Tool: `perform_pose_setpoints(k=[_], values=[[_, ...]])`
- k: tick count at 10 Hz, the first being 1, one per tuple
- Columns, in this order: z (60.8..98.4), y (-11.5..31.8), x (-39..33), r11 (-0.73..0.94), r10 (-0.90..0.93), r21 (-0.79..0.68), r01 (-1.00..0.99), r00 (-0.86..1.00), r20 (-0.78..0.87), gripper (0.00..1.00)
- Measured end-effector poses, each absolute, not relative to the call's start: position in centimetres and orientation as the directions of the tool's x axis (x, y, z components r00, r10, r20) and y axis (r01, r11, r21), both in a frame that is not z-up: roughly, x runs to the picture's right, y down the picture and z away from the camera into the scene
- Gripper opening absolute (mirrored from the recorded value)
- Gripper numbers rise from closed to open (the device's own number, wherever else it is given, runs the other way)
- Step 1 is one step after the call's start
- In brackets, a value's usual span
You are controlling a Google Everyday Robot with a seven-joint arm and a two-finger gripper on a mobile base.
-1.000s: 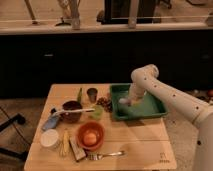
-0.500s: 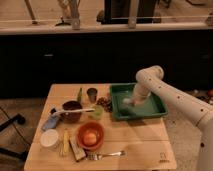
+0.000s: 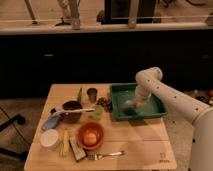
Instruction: Wipe tray with towel
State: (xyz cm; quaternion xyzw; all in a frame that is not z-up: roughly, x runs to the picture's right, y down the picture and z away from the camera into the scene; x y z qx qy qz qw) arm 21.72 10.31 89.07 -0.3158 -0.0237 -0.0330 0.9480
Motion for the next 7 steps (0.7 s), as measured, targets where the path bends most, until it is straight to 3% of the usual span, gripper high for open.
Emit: perform_pose_setpoints(k=[7], values=[[90.9, 11.7, 22.2, 0.733, -0.118, -0.677, 0.068, 0.993, -0.028, 0.03]])
